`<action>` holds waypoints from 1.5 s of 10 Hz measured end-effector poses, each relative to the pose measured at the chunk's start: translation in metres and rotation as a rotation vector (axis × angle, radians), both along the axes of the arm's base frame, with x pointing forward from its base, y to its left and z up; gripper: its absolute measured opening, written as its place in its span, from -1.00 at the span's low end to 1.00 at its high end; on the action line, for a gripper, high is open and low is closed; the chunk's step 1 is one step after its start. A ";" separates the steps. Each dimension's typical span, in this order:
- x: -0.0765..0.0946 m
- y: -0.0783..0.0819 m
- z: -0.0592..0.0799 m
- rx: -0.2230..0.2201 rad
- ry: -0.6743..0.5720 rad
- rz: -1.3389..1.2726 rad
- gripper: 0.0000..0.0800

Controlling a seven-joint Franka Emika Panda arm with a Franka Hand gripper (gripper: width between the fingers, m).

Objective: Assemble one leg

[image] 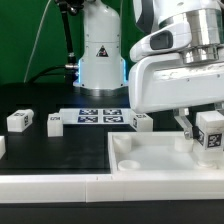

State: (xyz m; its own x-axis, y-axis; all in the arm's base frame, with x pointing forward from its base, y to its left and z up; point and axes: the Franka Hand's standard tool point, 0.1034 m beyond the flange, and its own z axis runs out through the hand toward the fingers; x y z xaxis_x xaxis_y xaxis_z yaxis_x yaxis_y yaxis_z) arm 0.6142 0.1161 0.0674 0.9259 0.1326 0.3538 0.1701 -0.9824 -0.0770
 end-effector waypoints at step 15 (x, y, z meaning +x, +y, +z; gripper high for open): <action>-0.003 0.000 -0.002 -0.003 0.011 0.002 0.62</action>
Offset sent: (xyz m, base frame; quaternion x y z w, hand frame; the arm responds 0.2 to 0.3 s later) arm -0.0011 0.0030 -0.0086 -0.0077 -0.0567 -0.0305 0.9979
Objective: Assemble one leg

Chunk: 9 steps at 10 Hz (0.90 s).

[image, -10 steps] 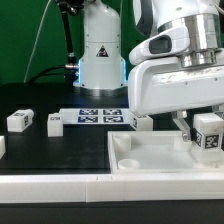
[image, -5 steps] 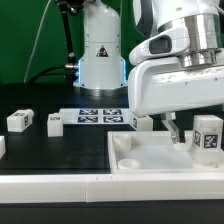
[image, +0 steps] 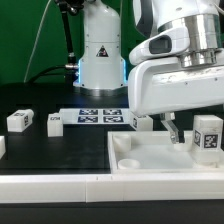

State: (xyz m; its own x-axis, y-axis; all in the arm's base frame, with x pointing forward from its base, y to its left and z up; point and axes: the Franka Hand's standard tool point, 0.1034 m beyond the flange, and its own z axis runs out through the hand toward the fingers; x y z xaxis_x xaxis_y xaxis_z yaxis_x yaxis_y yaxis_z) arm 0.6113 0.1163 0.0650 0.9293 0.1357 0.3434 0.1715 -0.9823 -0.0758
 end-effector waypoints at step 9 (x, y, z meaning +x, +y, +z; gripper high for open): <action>0.009 -0.004 0.014 -0.012 0.359 0.004 0.62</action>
Offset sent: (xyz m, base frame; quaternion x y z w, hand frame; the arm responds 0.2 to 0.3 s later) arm 0.0049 -0.0104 0.0142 -0.0137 -0.0211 0.0467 0.9986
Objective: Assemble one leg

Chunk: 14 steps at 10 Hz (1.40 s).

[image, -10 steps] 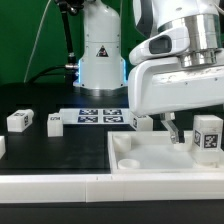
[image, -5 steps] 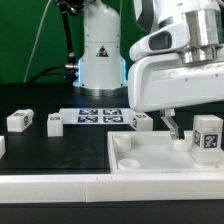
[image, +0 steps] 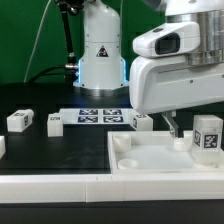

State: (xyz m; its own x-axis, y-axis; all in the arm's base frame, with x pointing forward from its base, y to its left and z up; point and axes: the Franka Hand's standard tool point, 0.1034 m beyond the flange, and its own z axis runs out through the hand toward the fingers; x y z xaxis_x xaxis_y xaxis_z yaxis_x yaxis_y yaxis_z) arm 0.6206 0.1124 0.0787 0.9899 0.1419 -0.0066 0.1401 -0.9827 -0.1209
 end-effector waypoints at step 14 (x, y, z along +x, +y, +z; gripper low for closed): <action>0.002 0.001 -0.001 -0.007 0.067 -0.666 -0.27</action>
Offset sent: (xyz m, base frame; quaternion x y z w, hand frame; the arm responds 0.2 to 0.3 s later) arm 0.0000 0.0000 0.0000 0.0000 0.0000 0.0000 1.0000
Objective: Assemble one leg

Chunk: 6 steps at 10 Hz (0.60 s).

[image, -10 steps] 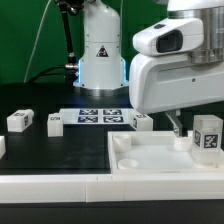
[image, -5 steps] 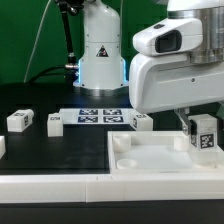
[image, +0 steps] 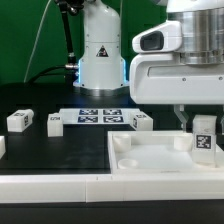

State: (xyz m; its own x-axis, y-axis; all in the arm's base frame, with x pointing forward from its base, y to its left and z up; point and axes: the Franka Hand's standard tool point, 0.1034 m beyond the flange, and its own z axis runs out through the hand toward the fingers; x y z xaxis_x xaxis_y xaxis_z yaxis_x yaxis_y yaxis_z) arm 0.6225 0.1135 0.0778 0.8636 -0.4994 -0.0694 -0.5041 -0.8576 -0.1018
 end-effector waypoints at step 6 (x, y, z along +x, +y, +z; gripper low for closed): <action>0.000 0.001 0.000 -0.024 0.066 -0.664 -0.27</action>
Offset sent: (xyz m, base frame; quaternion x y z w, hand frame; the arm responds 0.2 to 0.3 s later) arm -0.0078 -0.0012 -0.0077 -0.0118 -0.0014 0.3292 0.9442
